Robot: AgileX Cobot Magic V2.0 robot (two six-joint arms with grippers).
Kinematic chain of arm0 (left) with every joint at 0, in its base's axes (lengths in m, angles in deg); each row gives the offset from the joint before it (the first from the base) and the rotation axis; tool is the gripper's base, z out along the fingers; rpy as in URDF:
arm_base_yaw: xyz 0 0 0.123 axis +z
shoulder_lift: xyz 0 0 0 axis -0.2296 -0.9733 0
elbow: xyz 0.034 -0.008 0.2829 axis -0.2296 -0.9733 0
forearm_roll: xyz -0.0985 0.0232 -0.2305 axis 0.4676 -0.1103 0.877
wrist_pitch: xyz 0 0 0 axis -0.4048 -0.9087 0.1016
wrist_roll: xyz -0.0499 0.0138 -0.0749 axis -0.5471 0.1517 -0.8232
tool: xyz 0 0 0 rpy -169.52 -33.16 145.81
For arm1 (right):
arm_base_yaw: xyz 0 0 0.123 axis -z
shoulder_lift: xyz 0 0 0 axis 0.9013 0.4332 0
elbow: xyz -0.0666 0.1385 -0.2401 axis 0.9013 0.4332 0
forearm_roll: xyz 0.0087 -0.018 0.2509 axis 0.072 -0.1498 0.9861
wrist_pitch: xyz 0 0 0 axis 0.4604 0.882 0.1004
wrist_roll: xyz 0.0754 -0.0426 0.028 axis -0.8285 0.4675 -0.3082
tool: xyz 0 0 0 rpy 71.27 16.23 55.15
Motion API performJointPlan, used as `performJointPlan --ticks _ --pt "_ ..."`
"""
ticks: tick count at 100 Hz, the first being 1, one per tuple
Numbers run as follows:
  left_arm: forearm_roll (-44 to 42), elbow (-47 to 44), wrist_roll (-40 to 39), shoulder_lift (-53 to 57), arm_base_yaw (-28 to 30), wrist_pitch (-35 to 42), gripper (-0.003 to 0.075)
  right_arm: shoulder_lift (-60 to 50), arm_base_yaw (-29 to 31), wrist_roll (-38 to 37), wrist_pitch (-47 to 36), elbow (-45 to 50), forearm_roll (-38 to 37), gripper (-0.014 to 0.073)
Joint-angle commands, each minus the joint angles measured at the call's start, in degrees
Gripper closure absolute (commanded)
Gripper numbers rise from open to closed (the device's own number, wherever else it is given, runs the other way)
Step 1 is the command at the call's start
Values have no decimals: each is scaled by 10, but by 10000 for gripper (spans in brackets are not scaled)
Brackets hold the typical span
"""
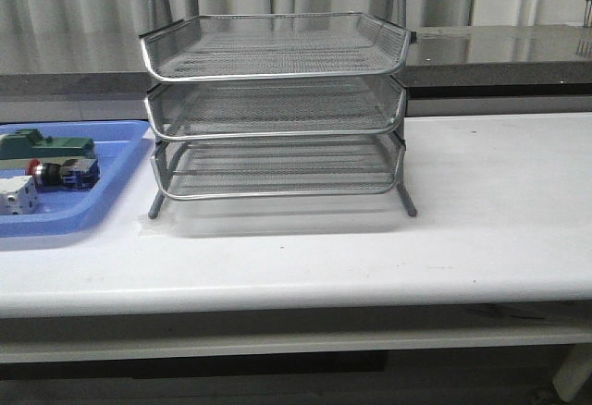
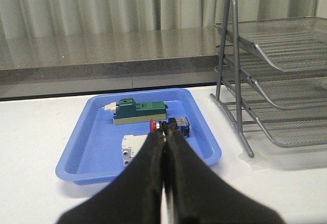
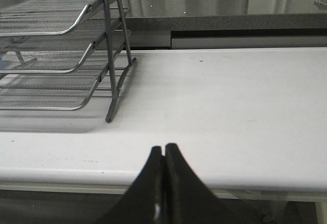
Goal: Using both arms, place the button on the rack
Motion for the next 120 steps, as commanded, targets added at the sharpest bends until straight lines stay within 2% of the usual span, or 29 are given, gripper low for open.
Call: performJointPlan --ticks 1,83,102,111,120 --pt "1 -31 -8 18 1 47 741 -11 2 0 -48 -11 -3 651" --pt "1 -31 -8 18 1 47 741 -11 2 1 -50 -11 -4 651" --pt "1 -31 -8 18 1 47 741 -11 2 1 -110 -12 -4 651" --pt "1 -31 -8 18 1 47 741 -11 2 1 -117 -27 -3 651" --pt "1 -31 -8 18 1 47 741 -6 2 1 -90 -60 8 651"
